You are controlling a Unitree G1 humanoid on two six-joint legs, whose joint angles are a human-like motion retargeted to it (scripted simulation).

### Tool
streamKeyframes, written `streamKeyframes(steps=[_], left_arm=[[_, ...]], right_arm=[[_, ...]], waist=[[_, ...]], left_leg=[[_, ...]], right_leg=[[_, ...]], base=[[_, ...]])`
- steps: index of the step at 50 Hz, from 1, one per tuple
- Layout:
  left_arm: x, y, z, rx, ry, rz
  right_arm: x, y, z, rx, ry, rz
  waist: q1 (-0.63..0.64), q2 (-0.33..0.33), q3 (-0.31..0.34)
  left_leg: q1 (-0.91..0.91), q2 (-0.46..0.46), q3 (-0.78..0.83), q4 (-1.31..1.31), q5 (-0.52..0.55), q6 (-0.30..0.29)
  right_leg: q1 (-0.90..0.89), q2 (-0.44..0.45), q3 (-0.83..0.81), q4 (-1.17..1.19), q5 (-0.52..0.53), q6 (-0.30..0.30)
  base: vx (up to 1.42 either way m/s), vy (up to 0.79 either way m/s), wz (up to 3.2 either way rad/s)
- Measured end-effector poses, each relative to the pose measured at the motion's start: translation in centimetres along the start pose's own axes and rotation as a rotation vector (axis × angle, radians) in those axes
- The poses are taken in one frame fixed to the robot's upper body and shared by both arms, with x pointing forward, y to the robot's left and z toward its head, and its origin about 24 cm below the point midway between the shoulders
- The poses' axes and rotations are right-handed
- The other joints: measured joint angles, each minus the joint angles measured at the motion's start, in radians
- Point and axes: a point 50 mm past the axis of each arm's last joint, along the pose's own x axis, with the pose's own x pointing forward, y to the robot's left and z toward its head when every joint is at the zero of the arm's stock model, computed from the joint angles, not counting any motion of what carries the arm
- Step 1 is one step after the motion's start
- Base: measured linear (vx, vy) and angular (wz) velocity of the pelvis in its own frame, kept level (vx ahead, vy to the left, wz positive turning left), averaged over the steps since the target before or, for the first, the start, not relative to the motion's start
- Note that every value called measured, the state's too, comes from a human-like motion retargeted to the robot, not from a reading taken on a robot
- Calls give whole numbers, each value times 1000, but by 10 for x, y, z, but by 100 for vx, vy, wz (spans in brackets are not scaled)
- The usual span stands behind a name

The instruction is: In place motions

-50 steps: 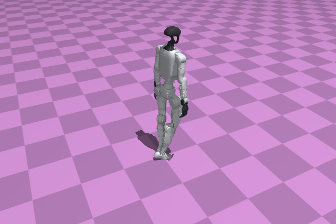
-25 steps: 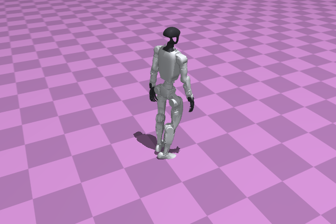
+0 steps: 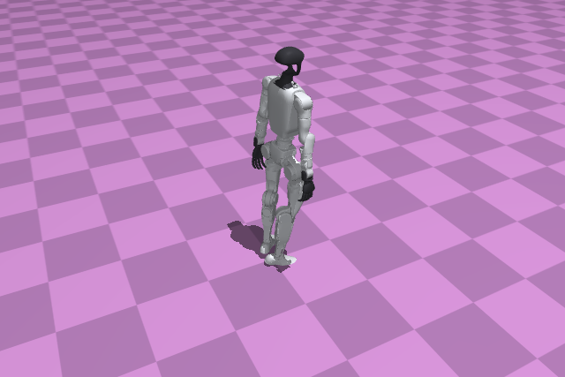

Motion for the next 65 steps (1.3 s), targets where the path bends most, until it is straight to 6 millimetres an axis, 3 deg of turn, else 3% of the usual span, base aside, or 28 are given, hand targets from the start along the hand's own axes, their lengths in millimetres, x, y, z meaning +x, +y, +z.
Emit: streamKeyframes(steps=[8,10,14,20,25,29,32,34,36,40,43,48,52,55,57,59,60,62,65], left_arm=[[3,-16,-22,-172,10,-44],[3,-18,-29,-200,30,-33],[2,-19,-33,-269,60,-31],[-3,-27,-67,-412,188,-94],[-7,-30,-90,-499,247,-62],[-8,-27,-95,-495,249,-38],[-6,-24,-88,-467,208,-33],[-5,-23,-82,-446,185,-30],[-3,-24,-77,-433,173,-29],[-1,-20,-58,-384,127,-26],[-2,0,-32,-249,56,36],[-10,28,-21,-123,130,121],[-14,37,-10,-129,128,137],[-14,37,3,-138,93,144],[-14,34,23,-134,56,133],[-15,28,51,-114,-9,117],[-16,26,67,-97,-49,107],[-22,24,101,-40,-143,89],[-33,14,149,48,-299,81]], right_arm=[[-1,15,23,9,-29,-2],[-2,22,42,-4,-72,20],[-12,35,108,-98,-294,69],[-42,55,184,-198,-590,138],[-60,72,210,-248,-731,176],[-58,79,202,-324,-724,193],[-46,75,183,-362,-650,182],[-35,70,160,-375,-566,173],[-22,63,130,-372,-457,156],[-7,45,65,-259,-217,74],[-4,29,42,-73,-152,-23],[-1,22,21,89,-121,-36],[-1,15,36,55,-203,-1],[-2,6,43,-64,-242,-17],[-3,1,46,-131,-253,-43],[-3,-3,47,-161,-256,-71],[-3,-4,46,-168,-251,-80],[-2,-4,35,-161,-203,-62],[0,-1,5,-110,-79,-14]], waist=[[44,-9,8],[57,-40,32],[102,-58,109],[209,-54,159],[170,-58,124],[138,-63,85],[136,-50,52],[130,-32,21],[106,-8,-19],[47,8,-82],[55,-10,-50],[74,-38,-16],[39,-37,18],[9,-15,31],[6,10,53],[-11,21,86],[-30,23,101],[-69,38,127],[-140,56,154]], left_leg=[[-31,31,9,151,21,-2],[-96,67,14,323,106,-10],[-347,214,-73,797,275,23],[-488,344,-77,1112,165,53],[-455,308,-74,1046,157,41],[-321,197,-66,778,171,20],[-192,96,-85,469,177,-18],[-106,50,-85,283,64,-34],[-60,24,-84,149,4,-5],[-69,-5,-145,18,47,11],[-66,-21,-148,4,51,28],[-68,-36,-165,18,42,45],[-57,-31,-157,12,39,50],[-54,-3,-134,7,40,51],[-51,34,-91,7,37,50],[-46,53,-63,5,35,53],[-45,58,-60,3,38,56],[-43,74,-51,-1,40,64],[-56,98,-76,3,51,79]], right_leg=[[7,-18,7,6,-8,-12],[16,-57,1,8,-7,-11],[32,-78,-15,7,-11,-15],[43,-77,-20,23,-16,-34],[41,-85,-32,31,-26,-30],[44,-92,-37,32,-29,-14],[38,-72,-28,32,-30,-6],[32,-48,-23,31,-32,-3],[27,-21,-30,24,-32,1],[6,-8,-65,15,-23,11],[10,-24,-89,20,-17,18],[16,-42,-92,41,-16,27],[-14,-47,-75,131,-10,29],[-66,-34,-95,254,114,24],[-145,-44,-118,412,256,19],[-263,-42,-78,587,340,-23],[-330,-27,-36,674,342,-45],[-407,-75,-120,833,295,-87],[-541,-73,-122,1000,240,-86]], base=[[0,0,0],[-8,-3,7],[-17,-13,26],[-4,-5,-8],[9,7,21],[10,10,16],[7,12,-10],[14,17,1],[18,15,26],[11,14,45],[-5,7,39],[6,8,2],[-7,9,-35],[-5,10,-62],[-14,9,-95],[-19,10,-66],[-18,11,-24],[-15,10,-4],[-10,2,44]])
